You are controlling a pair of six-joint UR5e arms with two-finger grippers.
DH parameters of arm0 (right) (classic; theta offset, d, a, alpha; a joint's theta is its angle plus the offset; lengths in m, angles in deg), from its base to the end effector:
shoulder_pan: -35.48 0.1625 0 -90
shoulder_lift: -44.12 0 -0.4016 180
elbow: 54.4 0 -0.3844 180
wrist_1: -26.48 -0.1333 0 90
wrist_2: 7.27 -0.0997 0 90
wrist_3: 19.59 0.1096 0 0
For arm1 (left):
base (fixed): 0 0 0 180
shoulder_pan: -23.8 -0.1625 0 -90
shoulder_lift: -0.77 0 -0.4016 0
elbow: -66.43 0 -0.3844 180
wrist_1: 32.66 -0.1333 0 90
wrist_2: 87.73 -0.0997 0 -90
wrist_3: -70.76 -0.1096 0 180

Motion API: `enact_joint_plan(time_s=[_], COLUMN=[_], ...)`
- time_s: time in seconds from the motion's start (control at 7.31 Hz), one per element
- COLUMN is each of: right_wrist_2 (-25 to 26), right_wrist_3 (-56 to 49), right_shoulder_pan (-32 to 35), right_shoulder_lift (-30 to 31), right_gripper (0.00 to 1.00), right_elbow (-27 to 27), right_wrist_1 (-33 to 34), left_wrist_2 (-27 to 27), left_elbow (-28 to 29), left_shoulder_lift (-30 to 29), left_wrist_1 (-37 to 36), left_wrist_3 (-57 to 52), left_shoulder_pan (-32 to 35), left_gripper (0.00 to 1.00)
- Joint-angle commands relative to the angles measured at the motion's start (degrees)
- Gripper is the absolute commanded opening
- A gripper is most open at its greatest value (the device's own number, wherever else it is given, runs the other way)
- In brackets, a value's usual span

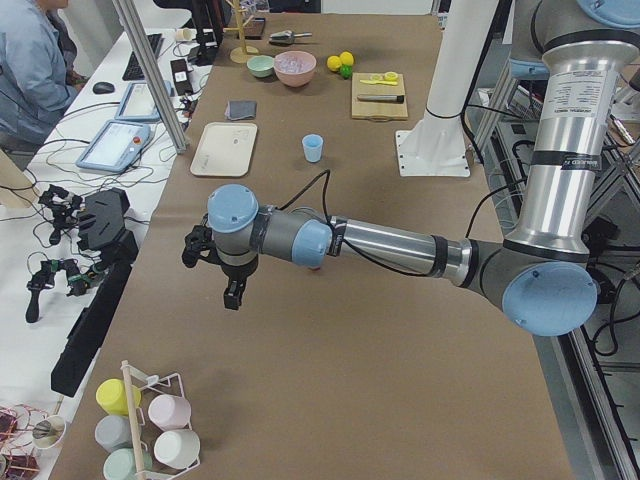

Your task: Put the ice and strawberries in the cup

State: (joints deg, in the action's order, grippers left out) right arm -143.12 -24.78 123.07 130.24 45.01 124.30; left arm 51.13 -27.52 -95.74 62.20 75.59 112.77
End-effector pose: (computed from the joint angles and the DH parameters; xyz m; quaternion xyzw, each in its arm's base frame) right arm 0.0333 -0.5097 0.5413 0.0534 -0.3879 -0.0795 0.9167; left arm -0.0411 -0.5396 0.5349 0.1002 0.4156 0.0252 0.9037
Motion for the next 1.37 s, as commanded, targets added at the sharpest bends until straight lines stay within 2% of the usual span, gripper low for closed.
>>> enact_joint_plan(time_s=[0.0, 1.23], right_wrist_2=[0.1, 0.3], right_wrist_3=[0.0, 4.3], right_shoulder_pan=[0.0, 0.0], right_shoulder_lift=[0.1, -0.8], right_gripper=[1.0, 1.0], right_elbow=[-0.1, -1.0], right_wrist_1=[0.0, 0.0], left_wrist_2=[-0.1, -0.1], left_elbow=[-0.4, -0.5], left_shoulder_lift=[0.0, 0.0], left_wrist_1=[0.0, 0.2], left_wrist_3=[-0.1, -0.2], left_shoulder_pan=[0.0, 0.0], left_gripper=[0.98, 0.98])
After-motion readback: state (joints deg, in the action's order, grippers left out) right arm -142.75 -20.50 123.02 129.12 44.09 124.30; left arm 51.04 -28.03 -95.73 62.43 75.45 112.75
